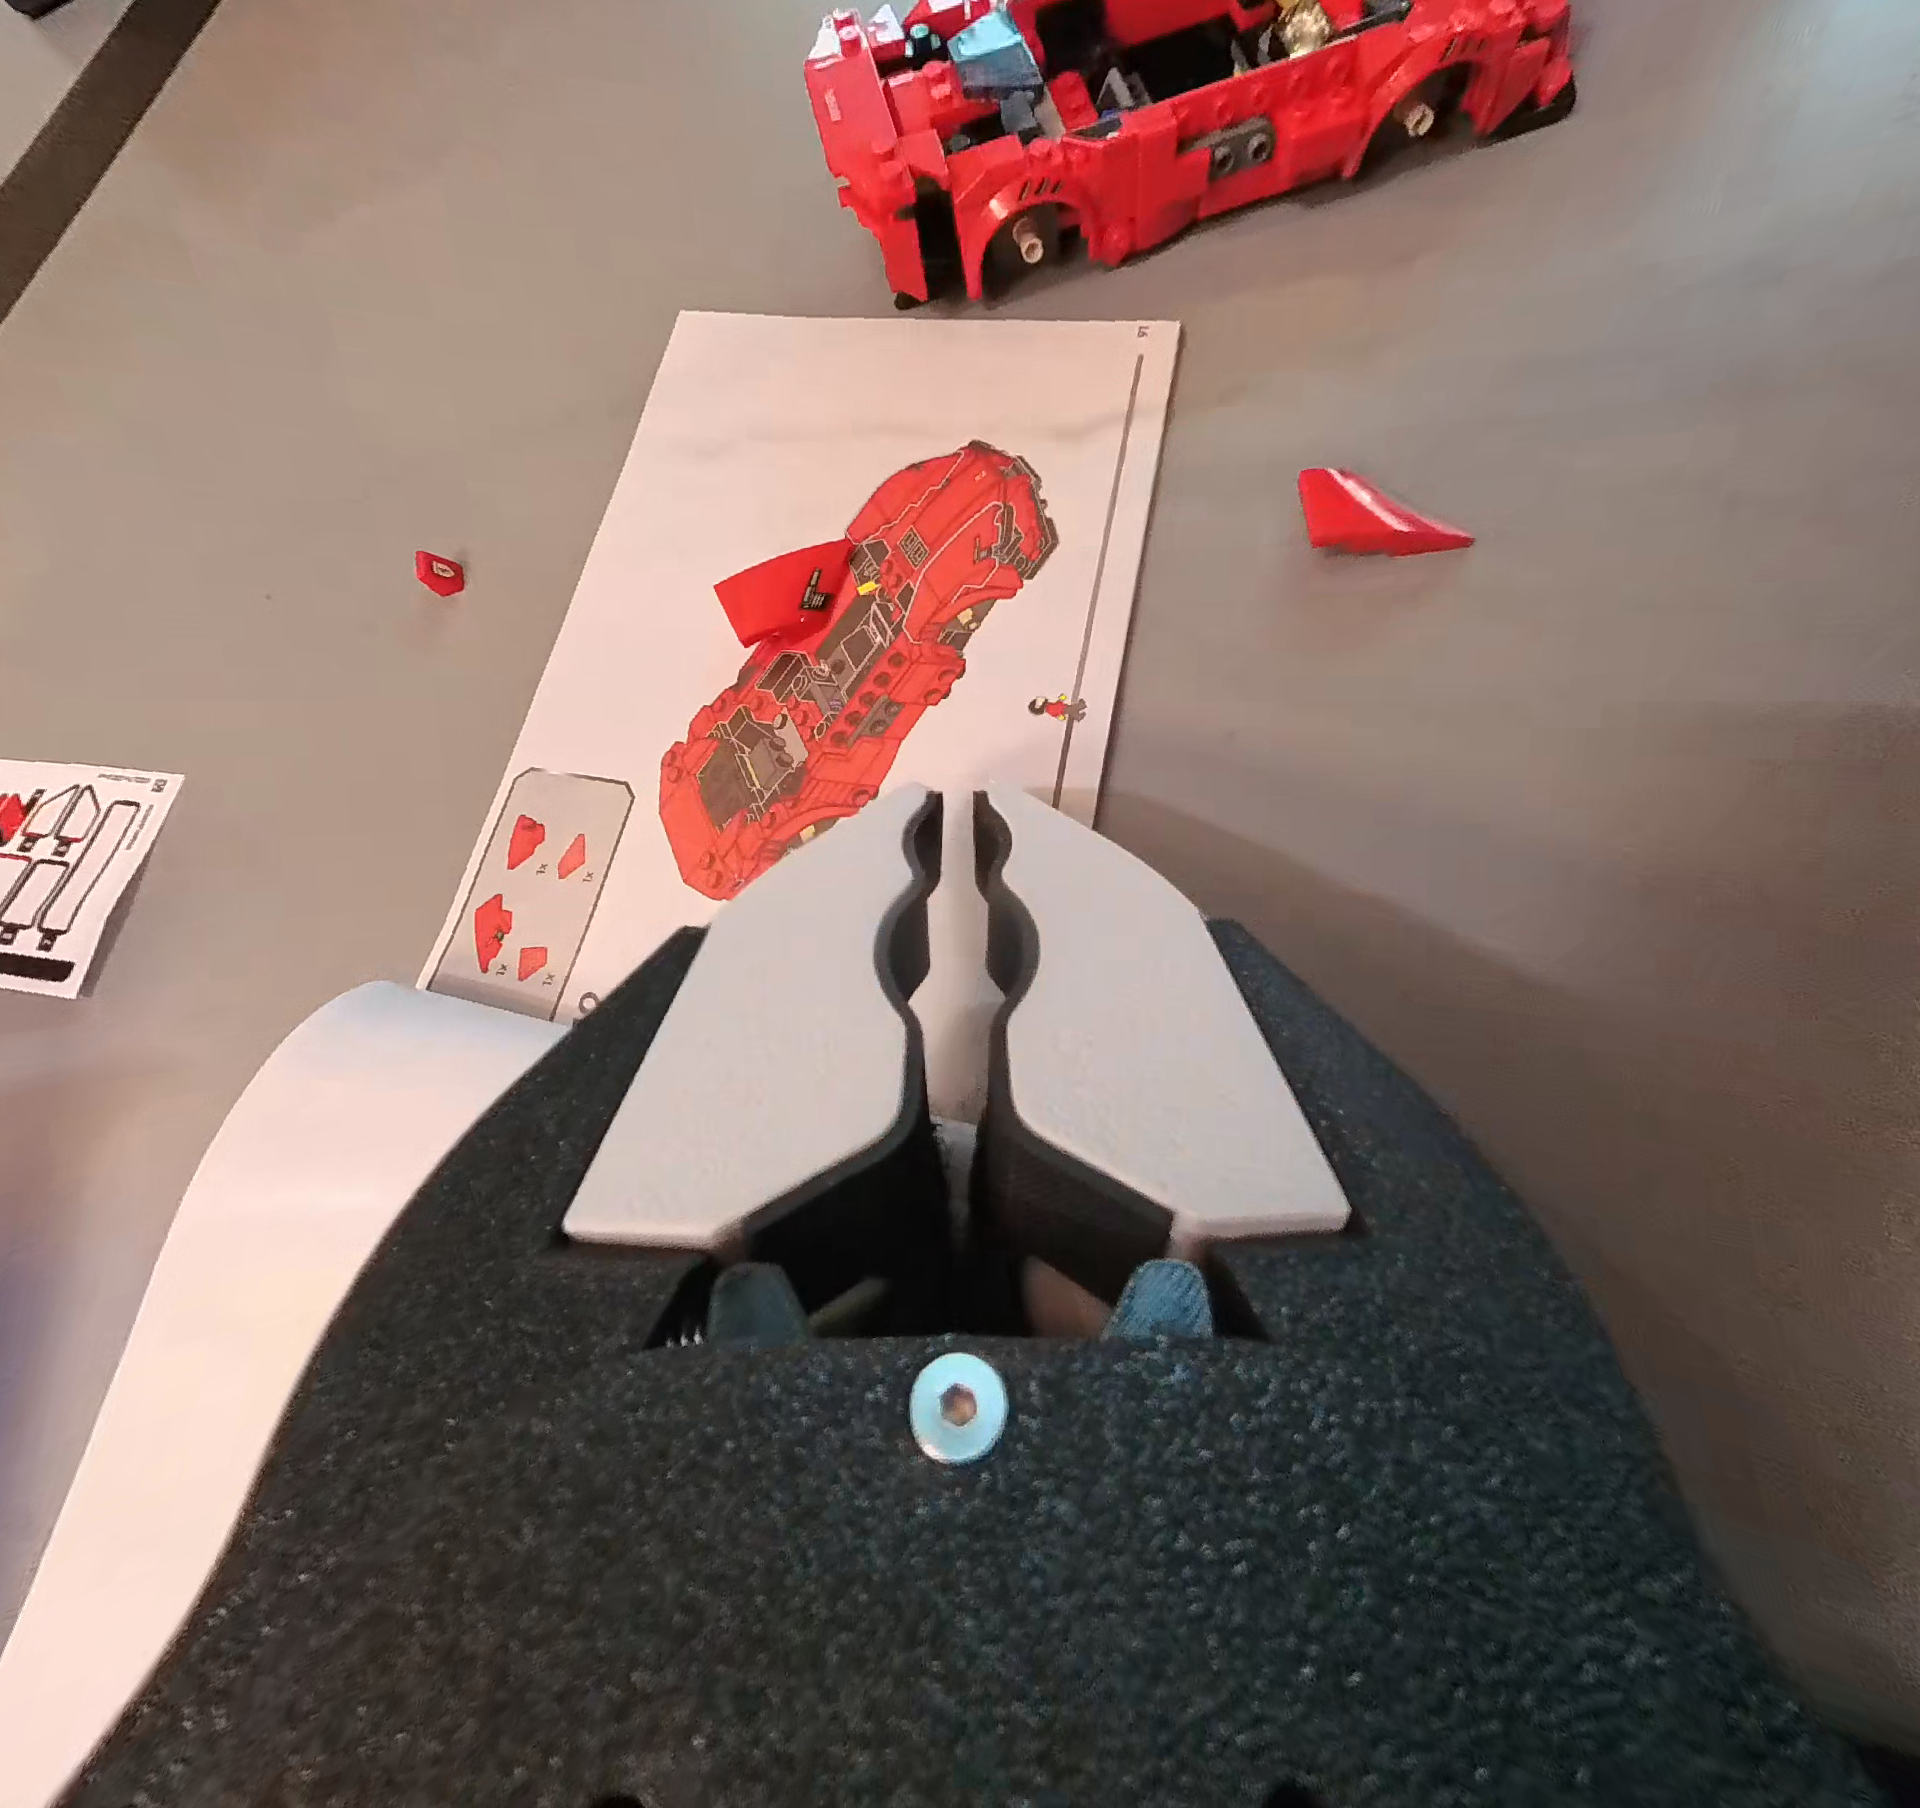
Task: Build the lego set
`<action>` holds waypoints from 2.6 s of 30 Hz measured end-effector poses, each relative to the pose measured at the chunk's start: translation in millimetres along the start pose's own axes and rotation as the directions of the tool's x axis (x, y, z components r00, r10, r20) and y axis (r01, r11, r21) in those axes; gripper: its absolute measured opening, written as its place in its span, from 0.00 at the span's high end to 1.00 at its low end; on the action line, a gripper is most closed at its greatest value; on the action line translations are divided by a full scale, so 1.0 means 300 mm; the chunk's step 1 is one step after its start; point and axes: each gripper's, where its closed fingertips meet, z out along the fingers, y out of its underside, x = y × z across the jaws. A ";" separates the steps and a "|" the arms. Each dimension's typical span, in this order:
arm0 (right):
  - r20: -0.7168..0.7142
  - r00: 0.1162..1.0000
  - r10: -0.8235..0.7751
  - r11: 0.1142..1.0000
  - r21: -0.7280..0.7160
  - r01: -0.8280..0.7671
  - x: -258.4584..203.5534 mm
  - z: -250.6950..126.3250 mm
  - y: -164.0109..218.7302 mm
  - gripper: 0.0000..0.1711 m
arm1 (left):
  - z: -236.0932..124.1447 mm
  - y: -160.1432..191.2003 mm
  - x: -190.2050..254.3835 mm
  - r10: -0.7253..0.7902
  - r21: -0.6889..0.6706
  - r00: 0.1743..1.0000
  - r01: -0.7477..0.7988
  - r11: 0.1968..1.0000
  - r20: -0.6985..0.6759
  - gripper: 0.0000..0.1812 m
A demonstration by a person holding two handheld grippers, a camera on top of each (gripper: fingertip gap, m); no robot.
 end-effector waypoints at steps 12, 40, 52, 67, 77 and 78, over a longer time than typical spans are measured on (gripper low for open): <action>0.037 0.997 -0.063 0.837 -0.542 0.073 0.303 -0.410 0.348 0.76 | 0.015 0.017 0.006 -0.017 -0.047 0.999 0.016 0.999 -0.034 0.97; 0.658 0.741 0.130 0.175 -0.751 0.636 0.303 -0.420 0.948 0.83 | 0.017 0.019 0.004 -0.071 -0.051 0.996 0.068 0.996 -0.059 0.97; 0.520 0.849 -0.092 0.500 -0.713 0.491 0.251 -0.269 0.543 0.90 | 0.016 0.018 0.005 -0.053 -0.045 0.997 0.051 0.998 -0.055 0.97; 0.301 0.911 0.283 0.493 -0.860 0.131 -0.400 0.017 0.676 0.80 | 0.016 0.017 0.006 -0.055 -0.045 0.997 0.053 0.998 -0.056 0.97; 0.259 0.946 0.193 0.769 -0.639 0.019 -0.117 -0.134 0.313 0.80 | 0.015 0.017 0.005 -0.048 -0.042 0.998 0.046 0.998 -0.051 0.97; 0.232 0.960 0.154 0.772 -0.635 0.029 -0.040 -0.184 0.288 0.81 | 0.015 0.017 0.006 -0.049 -0.042 0.997 0.047 0.998 -0.052 0.97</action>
